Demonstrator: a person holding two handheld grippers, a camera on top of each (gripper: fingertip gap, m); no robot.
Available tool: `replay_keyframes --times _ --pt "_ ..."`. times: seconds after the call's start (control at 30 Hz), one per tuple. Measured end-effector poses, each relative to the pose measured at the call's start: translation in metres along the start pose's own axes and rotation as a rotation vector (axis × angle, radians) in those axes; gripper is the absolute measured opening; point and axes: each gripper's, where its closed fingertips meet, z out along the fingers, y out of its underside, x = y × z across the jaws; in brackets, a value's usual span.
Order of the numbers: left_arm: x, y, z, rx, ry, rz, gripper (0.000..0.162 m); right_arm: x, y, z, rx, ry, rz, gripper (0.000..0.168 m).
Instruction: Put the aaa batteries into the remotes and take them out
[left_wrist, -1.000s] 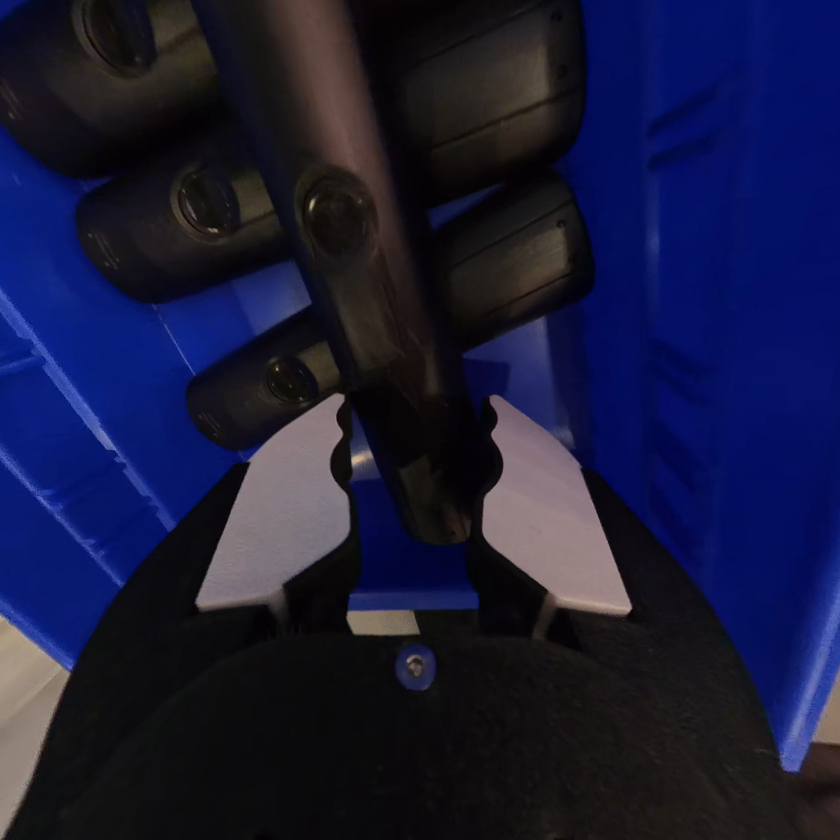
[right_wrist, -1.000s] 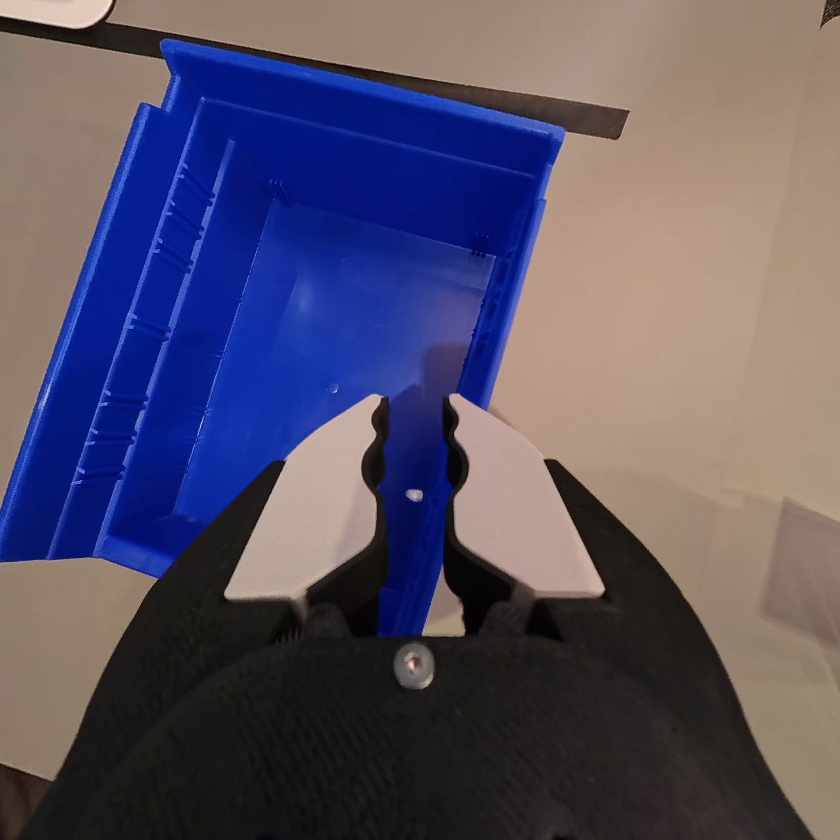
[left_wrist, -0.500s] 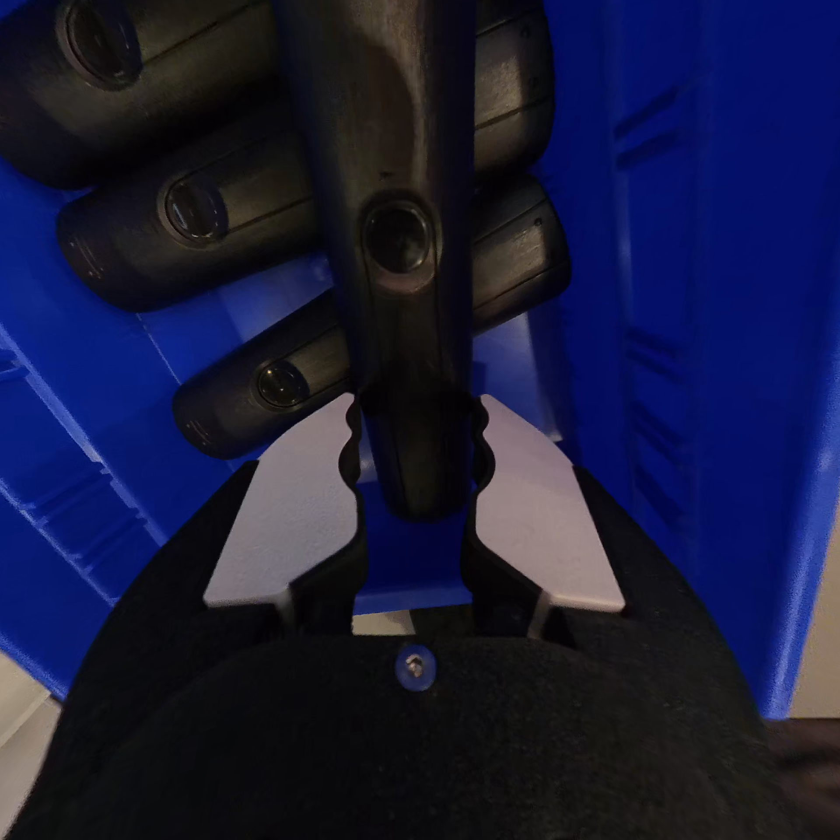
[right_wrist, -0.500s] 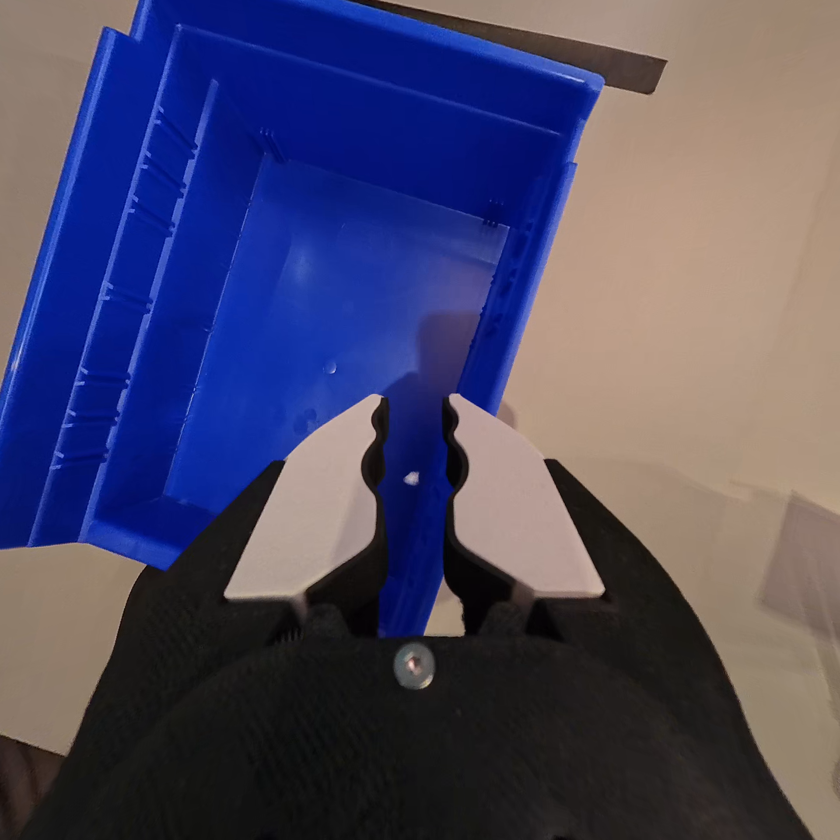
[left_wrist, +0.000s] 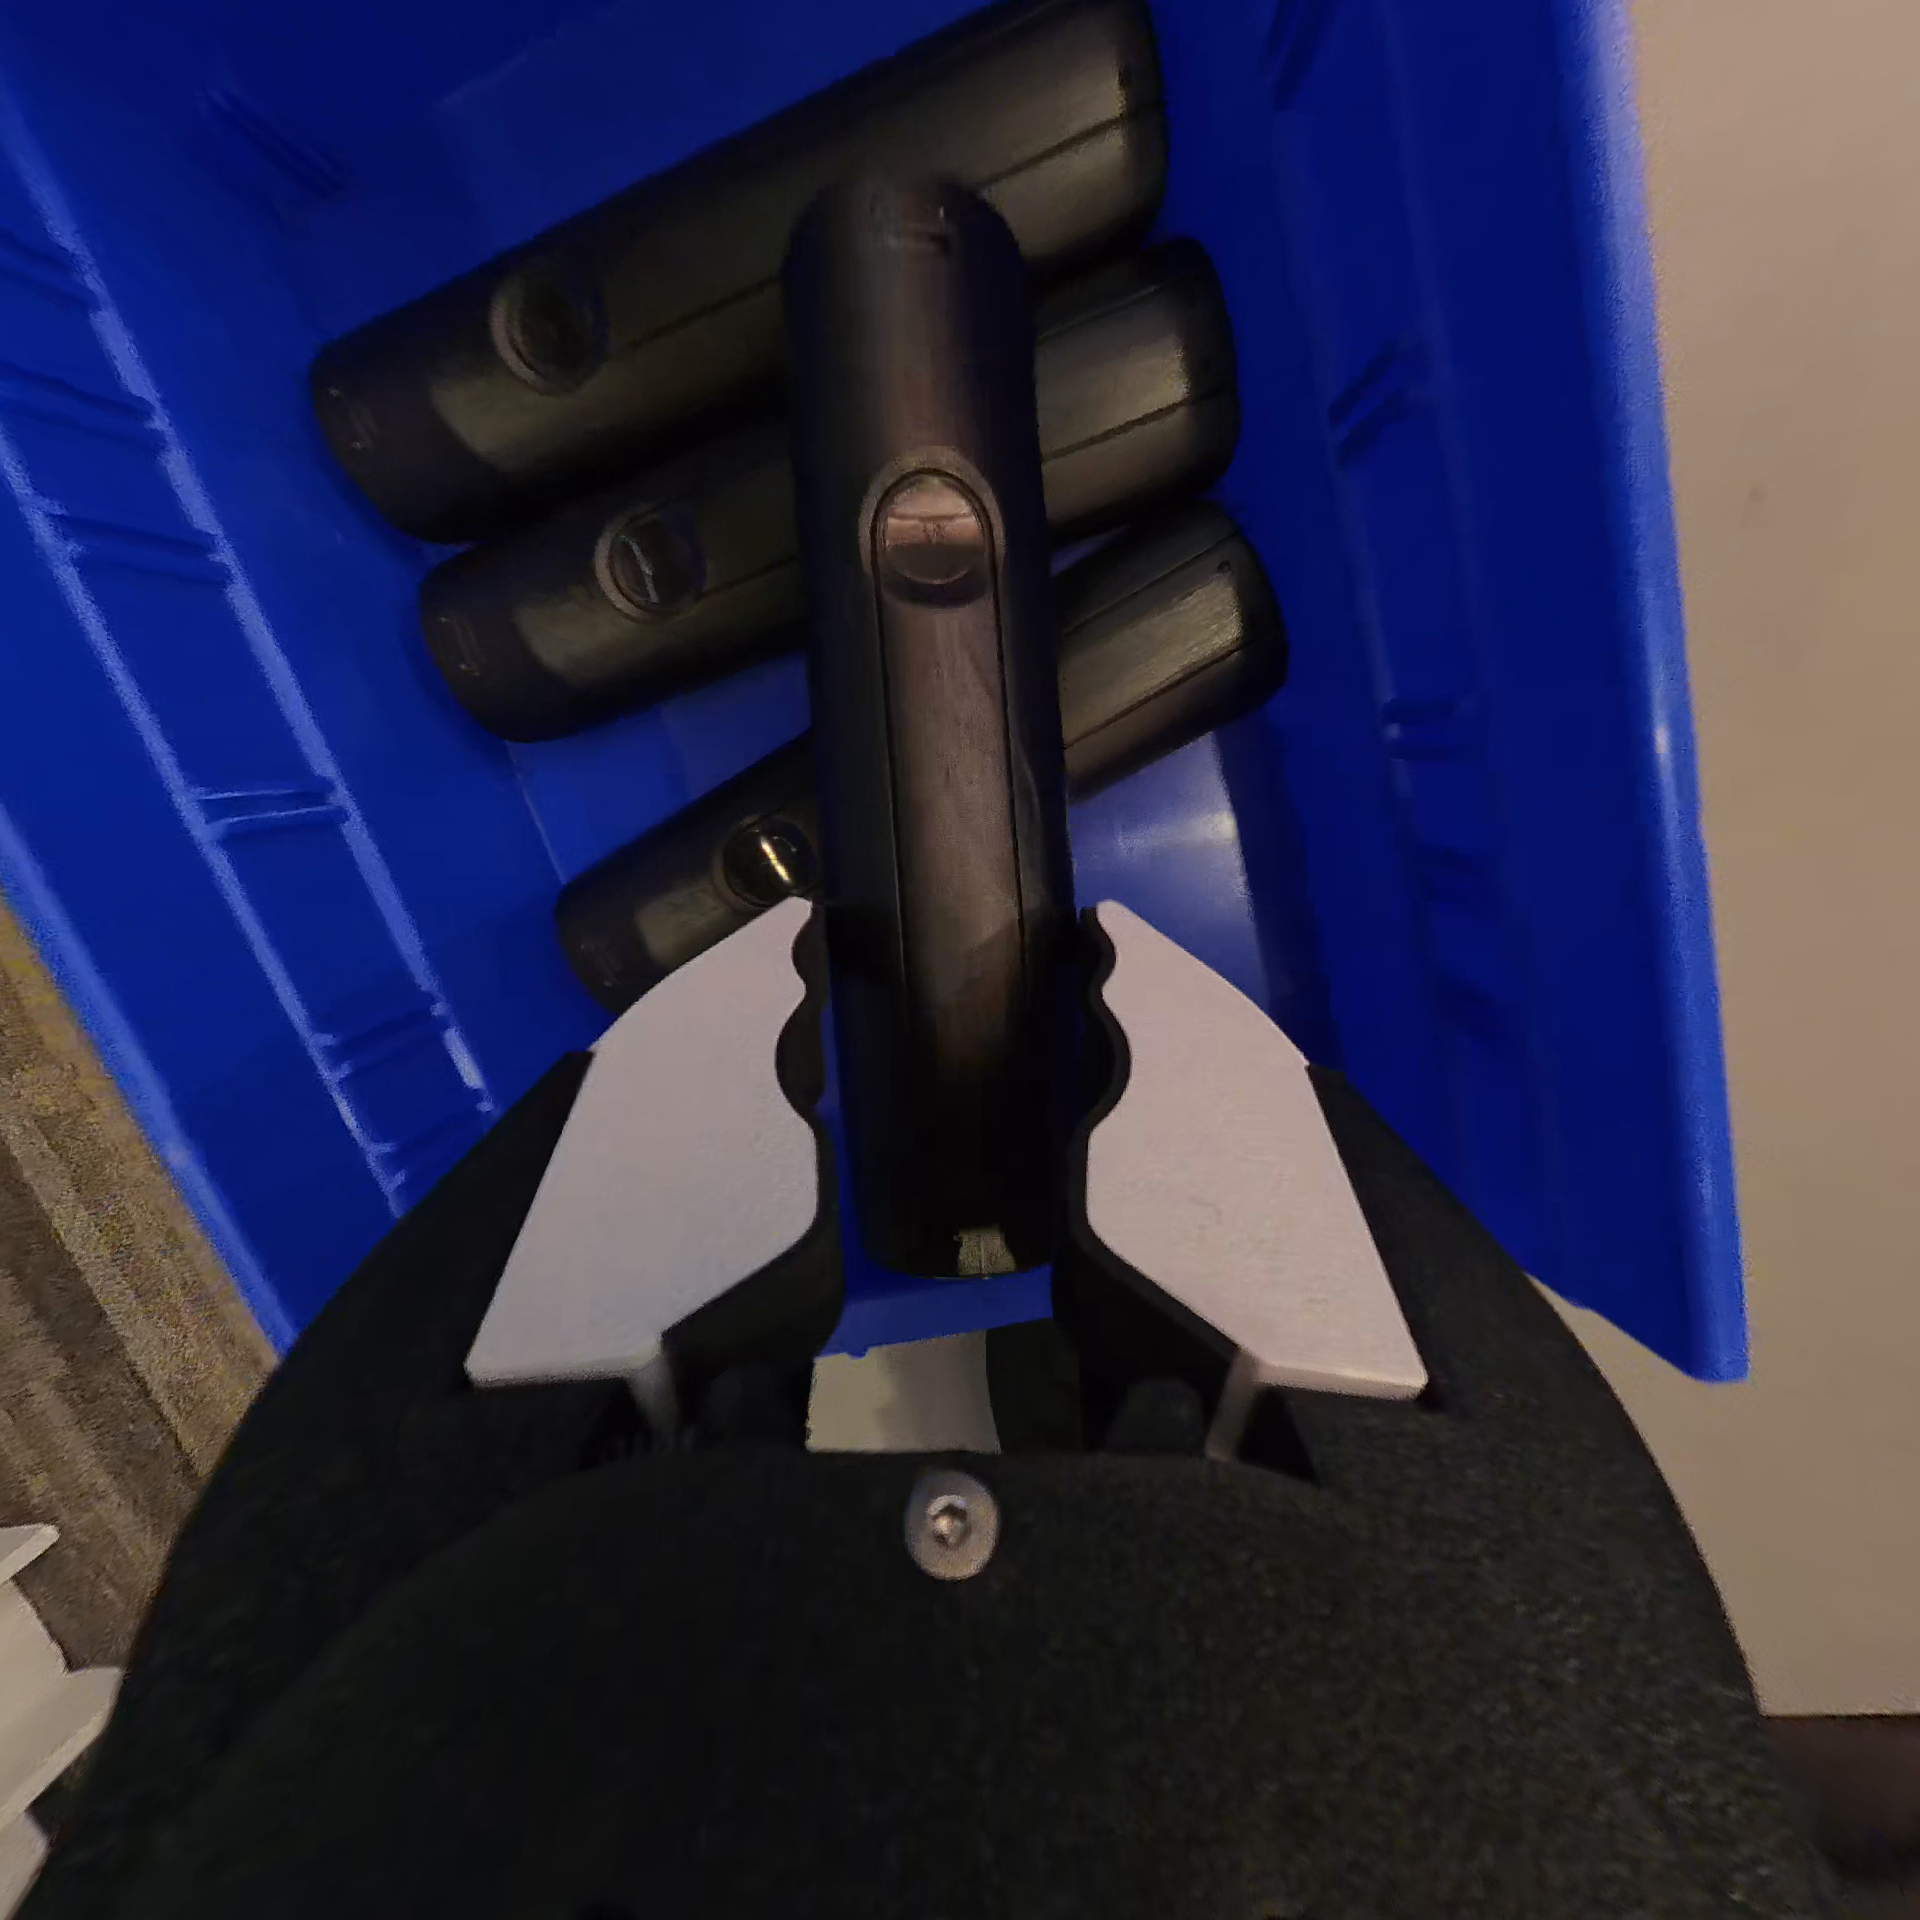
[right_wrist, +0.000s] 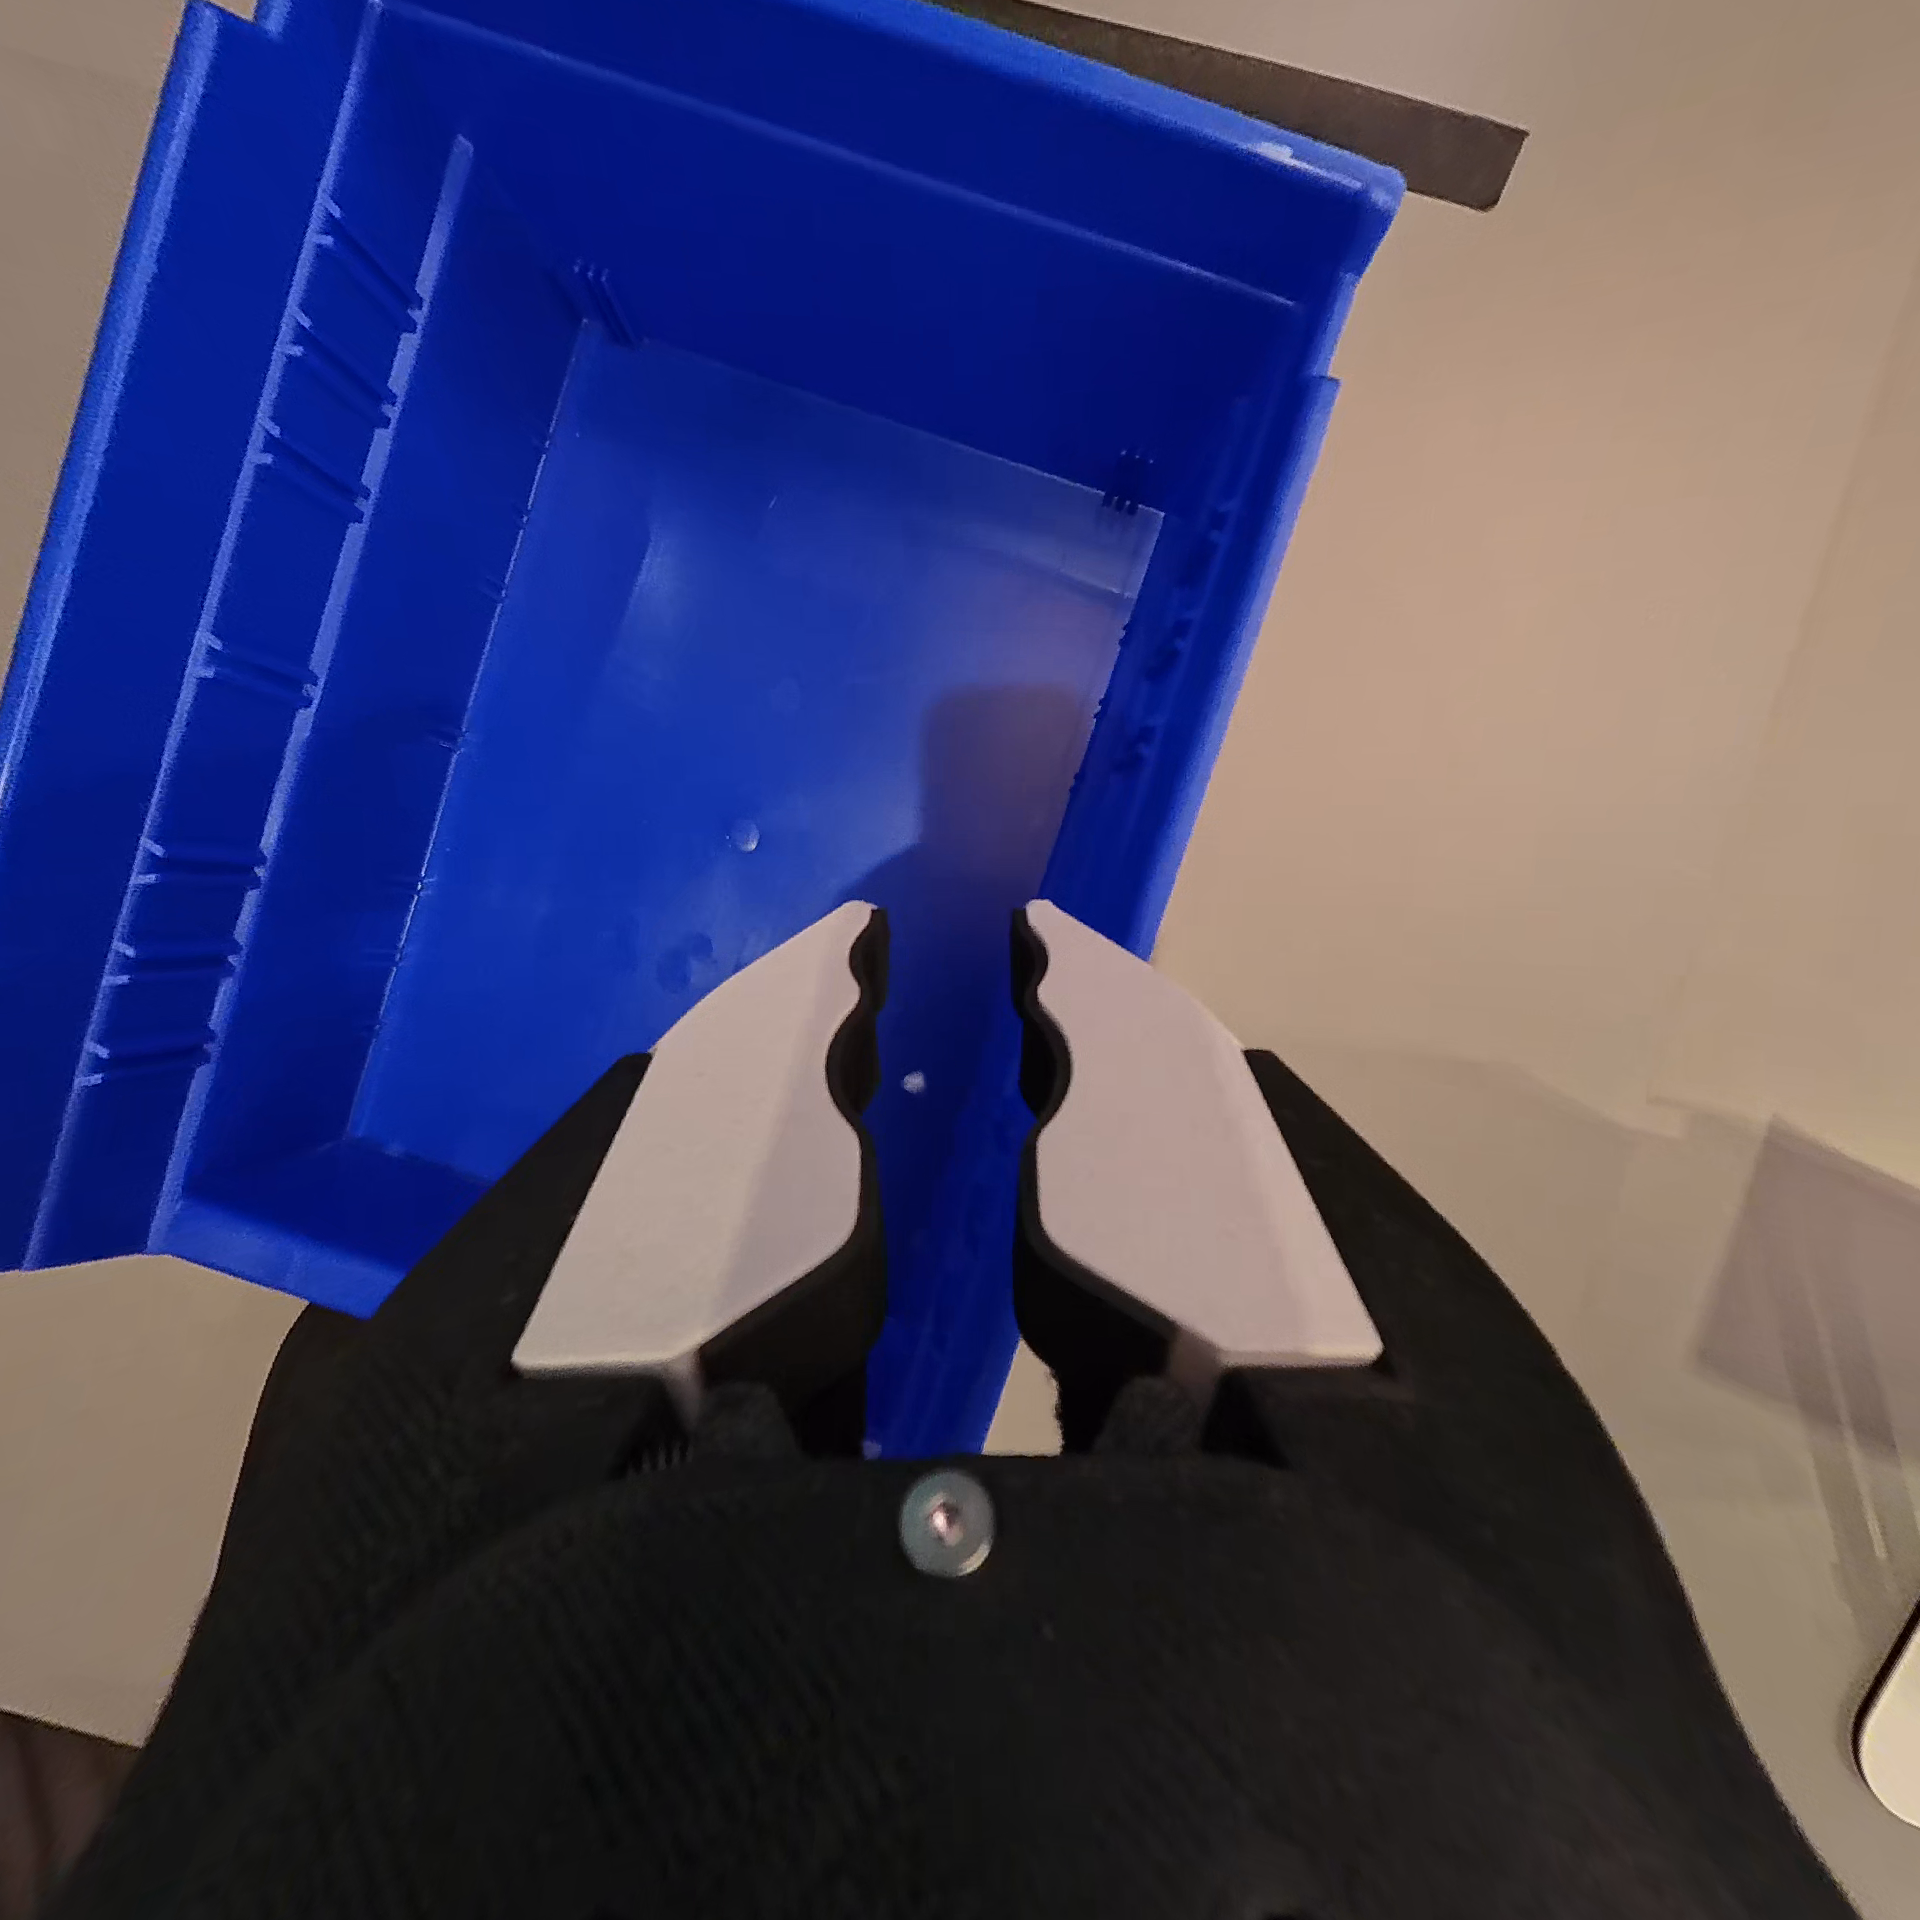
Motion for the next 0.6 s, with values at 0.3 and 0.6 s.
replay_keyframes --times 0.3,0.6 --pt "-0.011 -0.003 -0.049 0.135 -0.022 -0.047 0.043 -0.012 -0.044 -0.03 0.221 0.054 0.054 0.024" --pt "-0.017 0.036 -0.014 0.001 0.022 -0.059 0.041 -0.036 -0.044 -0.017 0.142 0.043 -0.059 0.025"
